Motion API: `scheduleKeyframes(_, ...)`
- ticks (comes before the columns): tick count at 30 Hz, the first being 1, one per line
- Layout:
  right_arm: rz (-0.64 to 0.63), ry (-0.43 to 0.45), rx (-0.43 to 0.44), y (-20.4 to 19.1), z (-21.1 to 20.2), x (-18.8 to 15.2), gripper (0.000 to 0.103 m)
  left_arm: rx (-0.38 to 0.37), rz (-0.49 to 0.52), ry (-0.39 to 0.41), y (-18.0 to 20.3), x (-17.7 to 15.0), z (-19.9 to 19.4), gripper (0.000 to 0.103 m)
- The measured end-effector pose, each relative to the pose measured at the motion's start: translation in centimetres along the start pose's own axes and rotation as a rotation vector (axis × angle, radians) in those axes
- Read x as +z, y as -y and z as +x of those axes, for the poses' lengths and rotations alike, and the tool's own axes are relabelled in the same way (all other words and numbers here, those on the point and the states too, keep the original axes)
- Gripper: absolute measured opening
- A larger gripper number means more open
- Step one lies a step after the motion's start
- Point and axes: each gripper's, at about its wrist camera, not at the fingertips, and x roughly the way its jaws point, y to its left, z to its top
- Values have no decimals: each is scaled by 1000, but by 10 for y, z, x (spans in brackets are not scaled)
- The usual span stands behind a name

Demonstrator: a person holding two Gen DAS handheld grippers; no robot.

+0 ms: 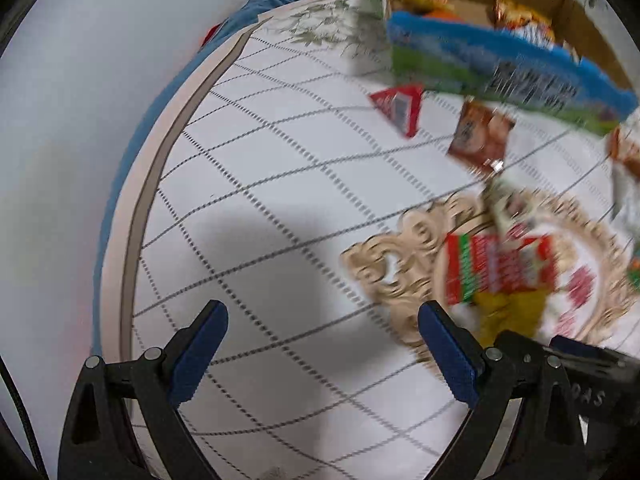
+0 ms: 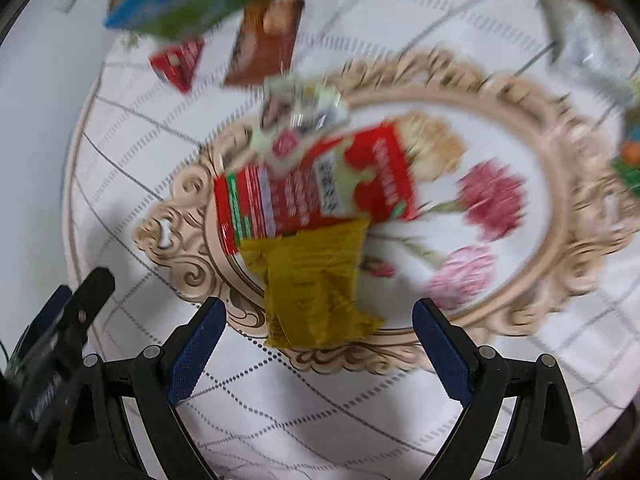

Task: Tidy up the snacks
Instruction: 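Move both tools back over the remaining snacks, then grasp the yellow foil bag with the right tool while the left grasps the red spicy strip pack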

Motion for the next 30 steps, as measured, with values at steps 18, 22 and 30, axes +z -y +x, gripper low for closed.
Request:
scheduleKeyframes(18, 4, 74, -115, 62, -24, -21, 57, -100, 519, 63, 103, 10, 0, 97)
scheduleKeyframes(22, 41, 83, -120, 85, -31, -27, 57, -119, 771, 46, 157, 10, 15, 97)
scheduleKeyframes(30, 74, 80, -111, 108, -28, -31, 57, -14, 1074, -8, 215, 15, 57, 97)
